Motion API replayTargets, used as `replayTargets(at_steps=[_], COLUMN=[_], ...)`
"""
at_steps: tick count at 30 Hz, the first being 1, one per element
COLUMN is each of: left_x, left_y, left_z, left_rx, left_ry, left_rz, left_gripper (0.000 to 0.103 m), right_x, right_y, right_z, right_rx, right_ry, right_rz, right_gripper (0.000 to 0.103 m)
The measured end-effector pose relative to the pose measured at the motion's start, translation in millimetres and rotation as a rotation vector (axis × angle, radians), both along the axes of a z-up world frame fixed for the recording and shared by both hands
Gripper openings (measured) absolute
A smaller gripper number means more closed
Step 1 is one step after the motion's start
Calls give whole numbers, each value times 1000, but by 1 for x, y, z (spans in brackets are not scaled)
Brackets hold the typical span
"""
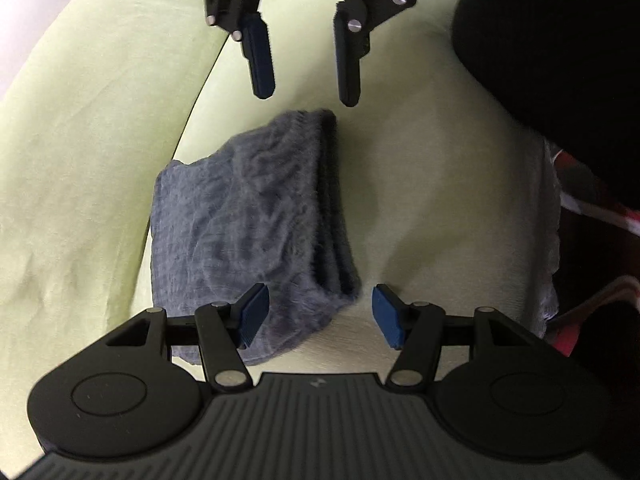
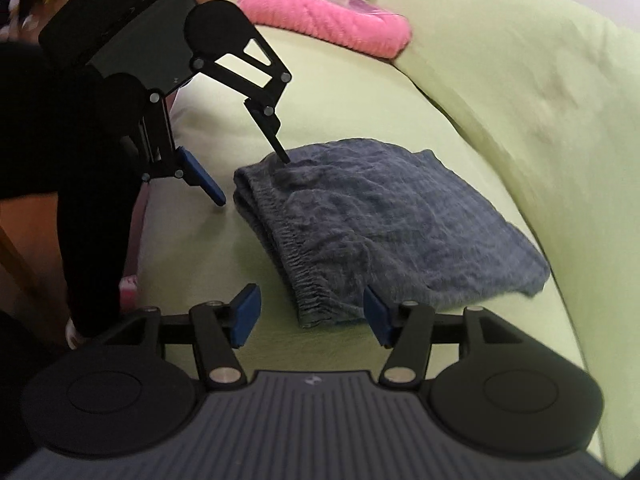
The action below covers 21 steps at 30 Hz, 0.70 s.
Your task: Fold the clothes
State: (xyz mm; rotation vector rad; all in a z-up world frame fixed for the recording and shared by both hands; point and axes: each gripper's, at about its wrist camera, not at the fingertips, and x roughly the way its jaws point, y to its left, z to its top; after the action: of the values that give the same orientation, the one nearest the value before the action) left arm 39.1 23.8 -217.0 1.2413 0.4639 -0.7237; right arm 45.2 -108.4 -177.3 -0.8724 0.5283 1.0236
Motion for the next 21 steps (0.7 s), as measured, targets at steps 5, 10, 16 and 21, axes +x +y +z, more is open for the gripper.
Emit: replayTargets(at_steps=[5, 10, 16, 21], left_x=[1, 6, 14, 21], left_y=[3, 6, 9, 12], left_z=[-3, -2, 3, 3], left_rx=[-36, -98, -150, -182], left_ry=[-1, 29, 79, 78], left_rz=[6, 30, 56, 82], left_gripper=[63, 63, 62, 61], right_x=[-1, -6, -11, -10], right_y=[4, 3, -1, -4], right_z=[-14, -28, -40, -47], right_rx=[-61, -124, -142, -134], right_ry=[-68, -160, -308, -368], right_rz=[52, 100, 178, 203], right_gripper=[55, 57, 57, 57])
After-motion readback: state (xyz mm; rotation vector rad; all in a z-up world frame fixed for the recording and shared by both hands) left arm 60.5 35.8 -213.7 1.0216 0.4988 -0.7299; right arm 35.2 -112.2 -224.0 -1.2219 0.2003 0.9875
